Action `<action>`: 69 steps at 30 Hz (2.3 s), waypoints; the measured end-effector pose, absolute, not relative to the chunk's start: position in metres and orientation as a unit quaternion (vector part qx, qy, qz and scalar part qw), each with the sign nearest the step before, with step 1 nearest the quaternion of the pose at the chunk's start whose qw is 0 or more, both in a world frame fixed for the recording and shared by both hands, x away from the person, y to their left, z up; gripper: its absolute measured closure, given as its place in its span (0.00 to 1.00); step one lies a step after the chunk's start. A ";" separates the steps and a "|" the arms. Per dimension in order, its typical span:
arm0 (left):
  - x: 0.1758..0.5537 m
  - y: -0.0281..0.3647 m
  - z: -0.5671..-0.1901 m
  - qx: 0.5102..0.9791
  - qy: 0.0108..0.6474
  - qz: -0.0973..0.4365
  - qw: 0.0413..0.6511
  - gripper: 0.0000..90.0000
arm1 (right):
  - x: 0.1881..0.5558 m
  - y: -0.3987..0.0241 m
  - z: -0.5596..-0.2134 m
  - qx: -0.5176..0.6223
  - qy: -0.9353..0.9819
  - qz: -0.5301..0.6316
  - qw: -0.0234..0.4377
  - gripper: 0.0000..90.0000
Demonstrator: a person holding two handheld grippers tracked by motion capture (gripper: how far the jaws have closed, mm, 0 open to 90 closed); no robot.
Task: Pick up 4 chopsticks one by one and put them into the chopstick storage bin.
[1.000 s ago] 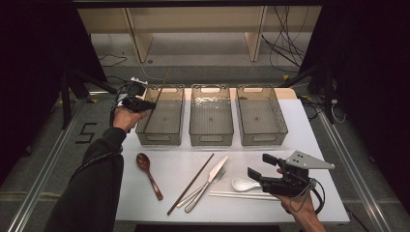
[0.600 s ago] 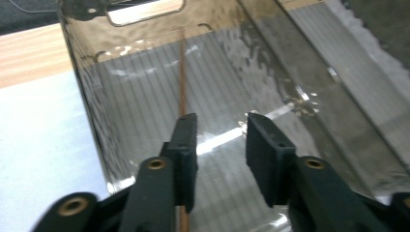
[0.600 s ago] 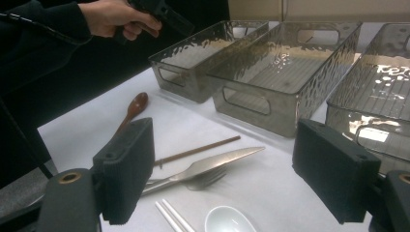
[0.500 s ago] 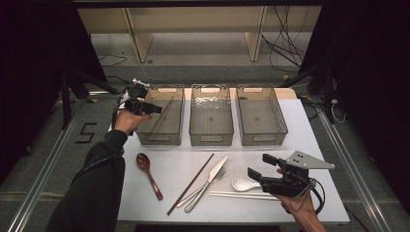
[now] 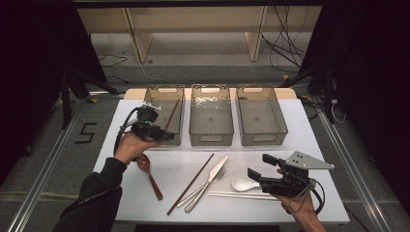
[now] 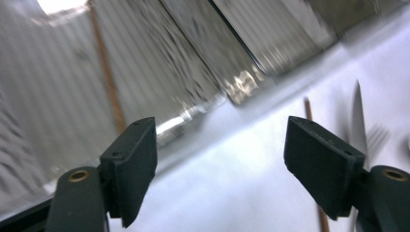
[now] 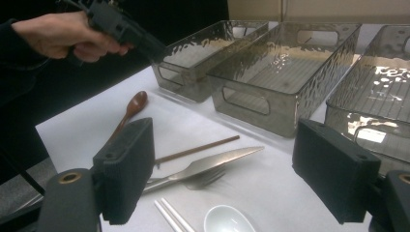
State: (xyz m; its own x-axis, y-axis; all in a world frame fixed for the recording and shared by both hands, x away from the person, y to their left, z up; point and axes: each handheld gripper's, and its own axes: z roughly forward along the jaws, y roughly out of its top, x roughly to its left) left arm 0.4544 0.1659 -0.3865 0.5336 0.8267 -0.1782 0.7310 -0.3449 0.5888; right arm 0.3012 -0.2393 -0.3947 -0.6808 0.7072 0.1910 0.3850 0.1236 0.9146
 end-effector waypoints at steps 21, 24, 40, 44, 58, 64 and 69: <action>0.391 0.114 -0.438 0.885 0.416 0.029 0.205 0.25 | 0.301 -0.239 -0.395 0.371 0.740 0.541 0.149 0.27; 0.389 0.110 -0.443 0.892 0.407 0.027 0.194 0.26 | 0.301 -0.239 -0.395 0.371 0.740 0.541 0.149 0.27; 0.381 0.096 -0.457 0.911 0.370 0.010 0.182 0.44 | 0.301 -0.238 -0.395 0.369 0.741 0.541 0.149 0.27; 0.379 0.092 -0.457 0.914 0.363 0.009 0.182 0.48 | 0.302 -0.238 -0.395 0.370 0.741 0.541 0.147 0.27; 0.375 0.084 -0.463 0.929 0.333 0.022 0.158 0.71 | 0.301 -0.237 -0.395 0.366 0.743 0.540 0.147 0.27; 0.377 0.086 -0.463 0.929 0.333 0.029 0.157 0.83 | 0.301 -0.238 -0.395 0.367 0.743 0.540 0.147 0.27; 0.377 0.087 -0.463 0.928 0.336 0.033 0.158 0.89 | 0.301 -0.238 -0.395 0.366 0.744 0.539 0.148 0.27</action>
